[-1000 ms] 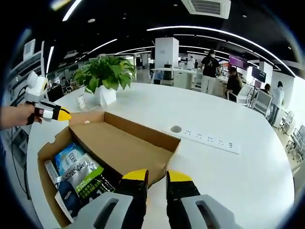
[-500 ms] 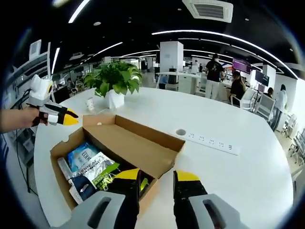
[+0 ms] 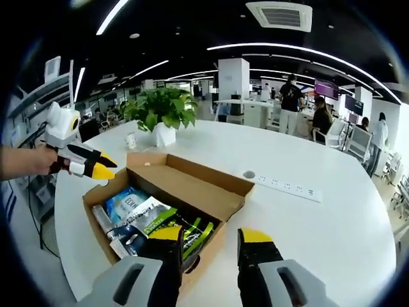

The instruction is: Operate the shoe box by opening the lid, removing the specified soft item, and placing it in the target area until the item is outside and the box remains undamaged.

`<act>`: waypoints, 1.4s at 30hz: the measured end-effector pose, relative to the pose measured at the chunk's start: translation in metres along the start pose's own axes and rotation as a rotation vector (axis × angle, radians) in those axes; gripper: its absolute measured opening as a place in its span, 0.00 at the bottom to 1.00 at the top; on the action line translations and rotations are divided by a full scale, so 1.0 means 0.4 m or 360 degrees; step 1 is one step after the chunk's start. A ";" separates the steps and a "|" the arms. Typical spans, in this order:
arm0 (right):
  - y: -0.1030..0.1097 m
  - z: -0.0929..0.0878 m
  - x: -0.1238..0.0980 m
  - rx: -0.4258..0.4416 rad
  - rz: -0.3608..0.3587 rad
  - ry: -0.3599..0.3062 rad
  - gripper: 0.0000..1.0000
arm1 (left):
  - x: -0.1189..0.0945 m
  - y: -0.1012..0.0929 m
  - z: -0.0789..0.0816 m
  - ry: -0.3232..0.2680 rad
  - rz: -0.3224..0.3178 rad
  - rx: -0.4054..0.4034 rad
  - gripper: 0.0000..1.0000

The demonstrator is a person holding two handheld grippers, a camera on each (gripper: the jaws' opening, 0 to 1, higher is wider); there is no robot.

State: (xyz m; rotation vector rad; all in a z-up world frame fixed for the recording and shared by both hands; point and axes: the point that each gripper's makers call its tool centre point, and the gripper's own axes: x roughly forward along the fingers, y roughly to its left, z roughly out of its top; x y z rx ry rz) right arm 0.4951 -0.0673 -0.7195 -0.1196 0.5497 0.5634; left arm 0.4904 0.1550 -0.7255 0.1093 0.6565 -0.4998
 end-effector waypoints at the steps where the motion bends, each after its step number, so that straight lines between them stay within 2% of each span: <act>1: 0.001 -0.001 -0.002 0.0002 0.0001 -0.0002 0.31 | 0.002 -0.011 -0.004 0.0009 -0.0021 -0.0005 0.28; 6: 0.018 -0.009 -0.021 0.0017 0.0029 -0.0022 0.33 | 0.016 -0.067 -0.027 0.0041 -0.0152 -0.0063 0.31; 18: 0.057 -0.023 -0.050 0.0023 0.0070 -0.0069 0.35 | 0.042 -0.145 -0.061 0.0138 -0.0354 -0.0107 0.36; 26: 0.080 -0.029 -0.060 0.0030 0.0111 -0.0096 0.36 | 0.052 -0.159 -0.072 0.0172 -0.0386 -0.0150 0.36; 35: 0.101 -0.056 -0.066 0.0021 0.0144 -0.0090 0.35 | 0.069 -0.167 -0.110 0.0245 -0.0400 -0.0216 0.36; 42: 0.110 -0.071 -0.065 0.0031 0.0162 -0.0089 0.35 | 0.083 -0.173 -0.130 0.0282 -0.0435 -0.0354 0.35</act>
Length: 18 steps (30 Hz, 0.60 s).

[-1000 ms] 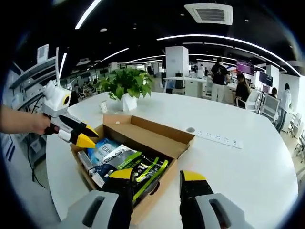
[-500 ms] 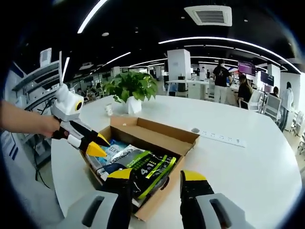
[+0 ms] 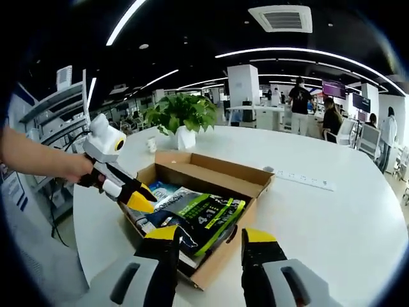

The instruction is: Operate the shoe box by opening the lid, removing the specified soft item, and placing it in the target area until the item is outside and the box remains undamaged.

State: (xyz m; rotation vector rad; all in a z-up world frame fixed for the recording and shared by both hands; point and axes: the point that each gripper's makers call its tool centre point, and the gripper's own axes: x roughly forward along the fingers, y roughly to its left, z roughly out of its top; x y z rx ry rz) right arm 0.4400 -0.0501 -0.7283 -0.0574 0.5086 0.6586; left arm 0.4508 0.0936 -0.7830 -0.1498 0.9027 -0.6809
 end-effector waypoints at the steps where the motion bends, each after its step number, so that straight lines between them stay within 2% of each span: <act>1: 0.002 -0.002 0.000 0.0002 0.0003 0.0002 0.35 | 0.003 0.001 -0.002 0.0002 -0.0007 -0.0022 0.34; 6: 0.006 -0.005 0.001 0.0011 0.0017 -0.0004 0.35 | 0.015 -0.002 -0.013 0.0012 -0.0040 -0.0097 0.29; 10: 0.010 -0.006 0.001 0.0014 0.0031 -0.0005 0.35 | 0.020 -0.007 -0.009 0.0008 -0.0065 -0.0129 0.21; 14: 0.010 -0.008 0.002 0.0013 0.0037 0.0000 0.35 | 0.026 -0.004 -0.009 0.0015 -0.0088 -0.0178 0.19; 18: 0.013 -0.007 0.003 0.0018 0.0041 0.0001 0.35 | 0.026 0.005 -0.005 0.0003 -0.0100 -0.0230 0.09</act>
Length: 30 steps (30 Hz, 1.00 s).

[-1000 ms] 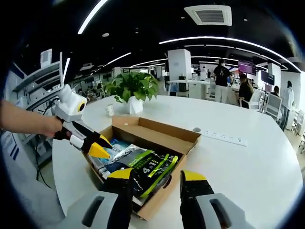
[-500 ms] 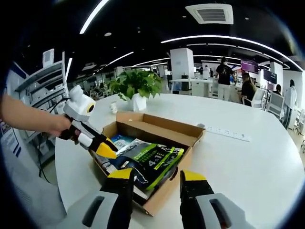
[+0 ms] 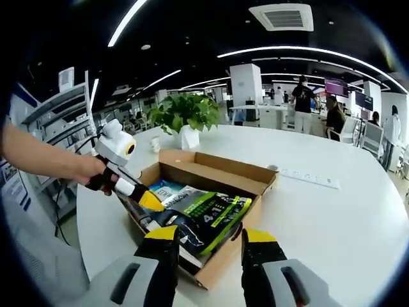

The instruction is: Operate the shoe box by opening the lid, removing the specified soft item, and placing it in the target area until the item is outside and the box remains undamaged.

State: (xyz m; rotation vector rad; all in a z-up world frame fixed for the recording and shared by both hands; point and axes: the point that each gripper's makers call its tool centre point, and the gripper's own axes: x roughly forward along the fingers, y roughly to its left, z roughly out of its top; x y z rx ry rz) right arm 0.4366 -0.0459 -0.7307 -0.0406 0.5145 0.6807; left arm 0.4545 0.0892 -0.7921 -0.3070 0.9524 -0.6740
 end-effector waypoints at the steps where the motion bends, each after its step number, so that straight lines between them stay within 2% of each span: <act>1: 0.002 0.000 0.001 -0.0001 0.0003 0.0001 0.35 | -0.001 0.000 0.002 -0.0006 0.0000 -0.0003 0.06; 7: 0.012 -0.007 0.008 -0.0003 0.0017 0.0017 0.35 | -0.004 -0.005 0.006 -0.0032 -0.0014 -0.0002 0.00; 11: 0.022 -0.007 0.013 -0.0008 0.0027 0.0020 0.35 | -0.008 -0.007 0.008 -0.0046 -0.0016 0.0011 0.00; 22: 0.042 -0.001 0.045 0.0003 0.0048 0.0042 0.35 | -0.048 0.026 0.015 -0.0090 0.0047 0.0015 0.00; 30: 0.056 -0.009 0.089 -0.0005 0.0062 0.0095 0.33 | -0.073 0.051 0.017 -0.0105 0.0091 0.0011 0.00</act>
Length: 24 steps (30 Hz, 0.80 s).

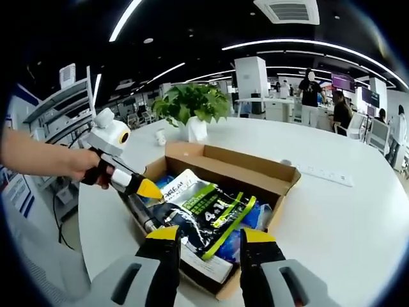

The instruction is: Operate the shoe box by opening the lid, removing the specified soft item, and placing it in the target area until the item is outside and the box remains undamaged.

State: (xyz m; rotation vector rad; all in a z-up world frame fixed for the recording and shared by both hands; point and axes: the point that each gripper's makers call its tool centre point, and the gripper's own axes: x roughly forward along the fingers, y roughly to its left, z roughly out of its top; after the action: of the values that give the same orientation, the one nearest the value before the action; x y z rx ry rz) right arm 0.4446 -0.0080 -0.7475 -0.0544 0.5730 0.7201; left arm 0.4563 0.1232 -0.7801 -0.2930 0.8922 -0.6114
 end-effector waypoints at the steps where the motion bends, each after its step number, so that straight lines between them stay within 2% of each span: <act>1: 0.001 -0.001 0.008 -0.0003 0.0004 0.0010 0.33 | -0.003 0.003 0.001 -0.0002 0.0003 -0.0003 0.00; 12: 0.001 -0.021 0.057 0.0028 0.0013 0.0134 0.31 | -0.004 0.025 -0.007 0.0010 0.0044 0.0035 0.00; 24: 0.007 -0.055 0.094 0.0076 0.0037 0.0269 0.24 | 0.010 0.030 -0.008 0.0014 0.0039 0.0071 0.00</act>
State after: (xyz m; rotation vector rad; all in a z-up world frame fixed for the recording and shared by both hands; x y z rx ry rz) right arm 0.4550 0.0119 -0.7850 -0.0646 0.7530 0.7285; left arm 0.4600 0.1303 -0.7904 -0.2392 0.8886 -0.6094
